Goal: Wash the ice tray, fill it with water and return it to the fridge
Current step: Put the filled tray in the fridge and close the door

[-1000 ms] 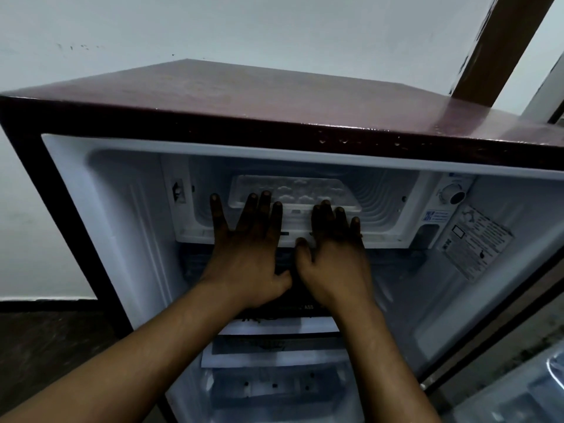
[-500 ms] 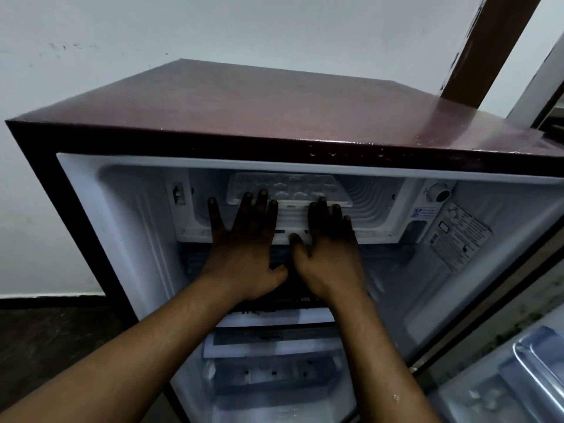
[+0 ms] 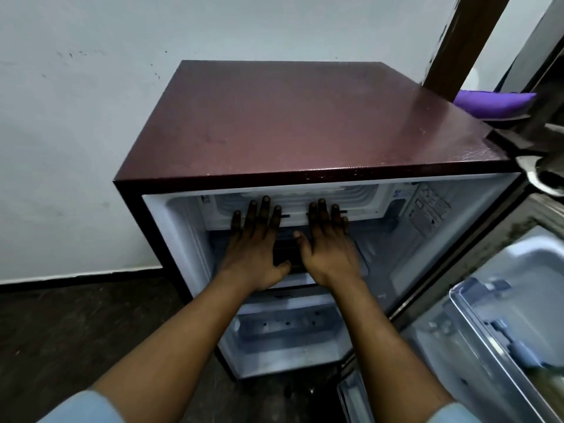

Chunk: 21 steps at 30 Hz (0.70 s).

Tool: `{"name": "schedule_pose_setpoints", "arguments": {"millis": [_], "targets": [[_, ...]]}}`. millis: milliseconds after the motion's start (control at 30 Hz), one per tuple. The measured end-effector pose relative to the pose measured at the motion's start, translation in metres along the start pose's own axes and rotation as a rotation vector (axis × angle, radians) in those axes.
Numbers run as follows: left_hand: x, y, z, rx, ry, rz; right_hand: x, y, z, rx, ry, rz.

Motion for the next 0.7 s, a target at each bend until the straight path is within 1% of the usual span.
{"name": "schedule_pose_setpoints", "arguments": {"millis": [200, 300, 400, 433, 500, 567, 700], "targets": [[-0.019, 0.007, -0.026, -0.056, -0.155, -0.035, -0.014, -0.010, -0.013, -0.010, -0.103, 0.069], [-0.027, 0.008, -0.042, -0.094, -0.235, -0.054, -0.021, -0.012, -0.024, 0.004, -0.194, 0.110], [-0.046, 0.013, -0.053, -0.113, -0.285, -0.046, -0.041, -0.017, -0.034, -0.018, -0.276, 0.152], [-0.053, 0.013, -0.058, -0.111, -0.278, -0.040, -0.048, -0.020, -0.039, -0.007, -0.295, 0.166], [-0.060, 0.011, -0.056, -0.084, -0.243, -0.047, -0.056, -0.024, -0.038, 0.008, -0.295, 0.159], [-0.070, 0.010, -0.062, -0.082, -0.267, -0.037, -0.068, -0.030, -0.047, 0.007, -0.288, 0.160], [-0.089, 0.021, -0.083, -0.050, -0.238, 0.047, -0.099, -0.038, -0.070, -0.012, -0.216, 0.159]]}}
Point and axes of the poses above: each hand's wrist, its own x-axis towards the middle knuckle, its own z-axis out of the palm, y = z × x, the point moved 1 cm from there along x, towards the middle knuckle, and after that the axes turned 1 degree about x, right-handed, at the moved point
